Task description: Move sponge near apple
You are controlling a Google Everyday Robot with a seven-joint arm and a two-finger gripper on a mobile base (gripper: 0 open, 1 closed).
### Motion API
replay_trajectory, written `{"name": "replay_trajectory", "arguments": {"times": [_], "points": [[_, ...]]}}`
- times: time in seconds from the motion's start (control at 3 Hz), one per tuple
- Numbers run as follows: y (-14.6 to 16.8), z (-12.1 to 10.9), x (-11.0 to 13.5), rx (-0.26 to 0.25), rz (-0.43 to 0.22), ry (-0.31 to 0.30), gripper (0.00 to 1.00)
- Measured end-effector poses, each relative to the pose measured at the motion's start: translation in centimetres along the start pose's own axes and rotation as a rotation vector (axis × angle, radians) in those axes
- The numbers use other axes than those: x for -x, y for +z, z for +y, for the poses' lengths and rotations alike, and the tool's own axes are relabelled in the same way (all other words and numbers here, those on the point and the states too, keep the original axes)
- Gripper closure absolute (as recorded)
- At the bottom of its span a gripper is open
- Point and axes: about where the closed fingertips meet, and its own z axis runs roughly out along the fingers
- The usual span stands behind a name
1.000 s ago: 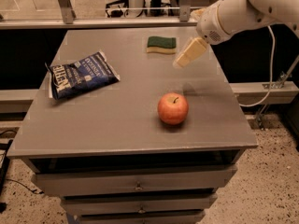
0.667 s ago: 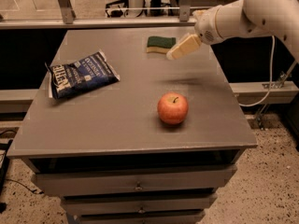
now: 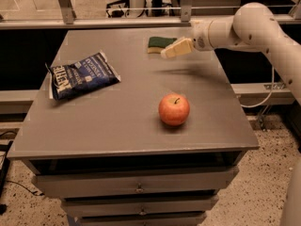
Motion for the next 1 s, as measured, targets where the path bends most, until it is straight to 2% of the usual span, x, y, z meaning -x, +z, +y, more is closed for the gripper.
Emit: {"name": "replay_trajectory", "arguments": {"times": [0.67, 1.0], "points": [[3.4, -1.2, -1.9, -0.008, -0.009, 0.045, 0.00], [4.7, -1.8, -2.6, -0.013, -0.030, 0.052, 0.22]]}}
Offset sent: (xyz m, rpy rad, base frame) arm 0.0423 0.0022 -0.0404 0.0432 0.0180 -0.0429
